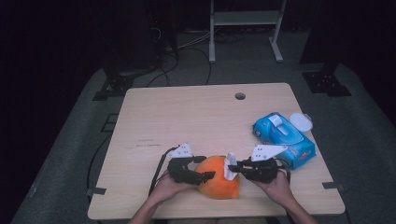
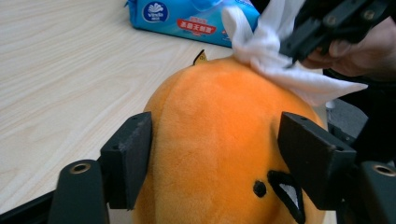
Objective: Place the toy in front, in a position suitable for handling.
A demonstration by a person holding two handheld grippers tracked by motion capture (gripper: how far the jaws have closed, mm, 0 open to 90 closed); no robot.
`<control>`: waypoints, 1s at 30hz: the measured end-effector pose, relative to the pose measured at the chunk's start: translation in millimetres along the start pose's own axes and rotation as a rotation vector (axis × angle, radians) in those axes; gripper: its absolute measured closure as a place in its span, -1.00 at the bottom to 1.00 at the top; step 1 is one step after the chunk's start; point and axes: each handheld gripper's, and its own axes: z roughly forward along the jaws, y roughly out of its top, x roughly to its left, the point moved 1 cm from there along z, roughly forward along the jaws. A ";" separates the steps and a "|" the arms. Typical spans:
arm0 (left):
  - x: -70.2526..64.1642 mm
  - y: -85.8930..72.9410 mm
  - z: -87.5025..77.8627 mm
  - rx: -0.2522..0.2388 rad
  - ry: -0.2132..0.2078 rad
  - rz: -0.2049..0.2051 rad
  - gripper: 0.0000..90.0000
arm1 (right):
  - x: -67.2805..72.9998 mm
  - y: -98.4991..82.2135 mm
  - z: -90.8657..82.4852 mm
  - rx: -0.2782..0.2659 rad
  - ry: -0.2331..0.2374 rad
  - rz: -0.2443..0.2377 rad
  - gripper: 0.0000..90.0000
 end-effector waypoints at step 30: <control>-11.7 7.5 -0.3 -0.080 0.072 0.132 -0.08 | -11.7 2.9 -13.8 -0.009 -0.013 -0.030 0.81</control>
